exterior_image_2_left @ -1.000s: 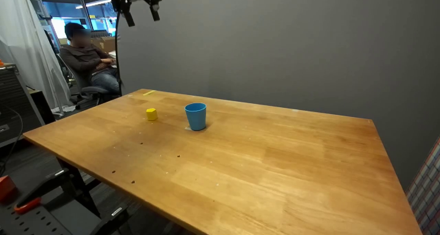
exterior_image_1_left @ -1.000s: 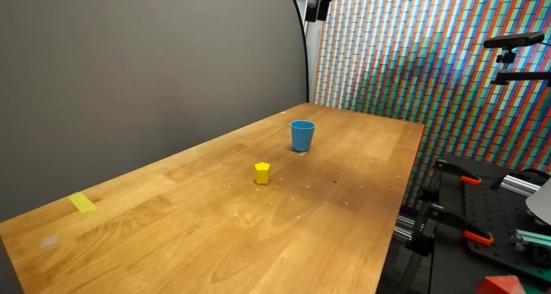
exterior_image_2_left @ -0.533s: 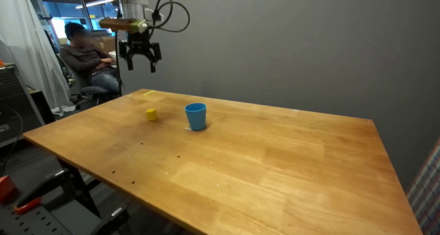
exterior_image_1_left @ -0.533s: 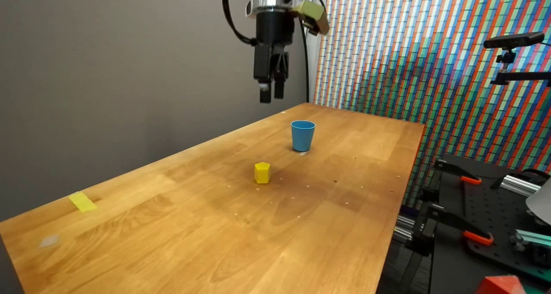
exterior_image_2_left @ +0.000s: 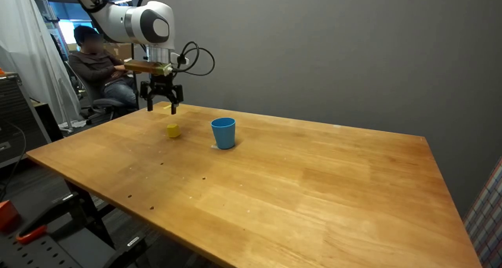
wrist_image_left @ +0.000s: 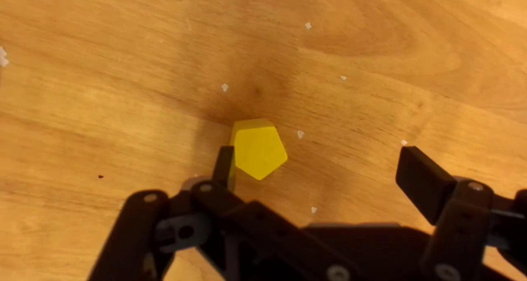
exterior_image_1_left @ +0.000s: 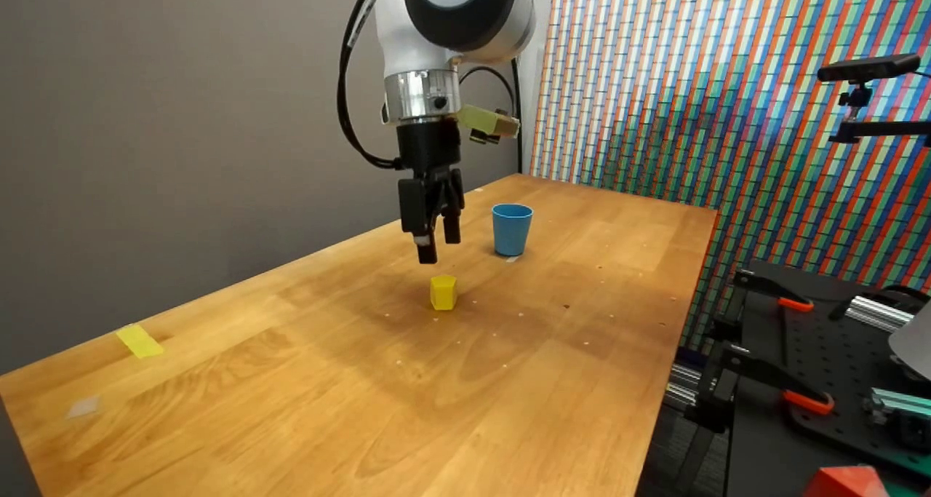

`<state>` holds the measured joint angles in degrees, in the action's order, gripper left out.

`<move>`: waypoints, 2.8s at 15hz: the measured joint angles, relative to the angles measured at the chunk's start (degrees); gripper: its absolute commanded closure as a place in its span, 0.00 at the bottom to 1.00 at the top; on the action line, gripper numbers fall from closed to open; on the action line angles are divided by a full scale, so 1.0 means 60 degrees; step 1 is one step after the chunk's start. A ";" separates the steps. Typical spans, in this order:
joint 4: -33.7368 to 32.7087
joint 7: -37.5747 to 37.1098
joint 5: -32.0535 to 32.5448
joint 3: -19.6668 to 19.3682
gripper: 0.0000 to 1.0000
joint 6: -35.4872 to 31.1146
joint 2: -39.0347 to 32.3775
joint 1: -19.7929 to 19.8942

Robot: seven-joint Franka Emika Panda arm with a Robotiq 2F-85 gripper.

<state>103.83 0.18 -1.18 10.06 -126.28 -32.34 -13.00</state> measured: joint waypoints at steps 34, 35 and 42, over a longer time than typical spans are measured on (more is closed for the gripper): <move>-0.1693 -0.4965 0.1987 -0.2573 0.80 0.2652 0.0842 -0.0301; -0.1608 -0.5094 0.1986 -0.2583 0.80 0.2660 0.0906 -0.0125; -0.1127 -0.5517 0.1915 -0.2573 0.80 0.2570 0.0496 0.0460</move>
<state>97.06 -32.92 10.31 -5.38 -110.86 -29.37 -10.24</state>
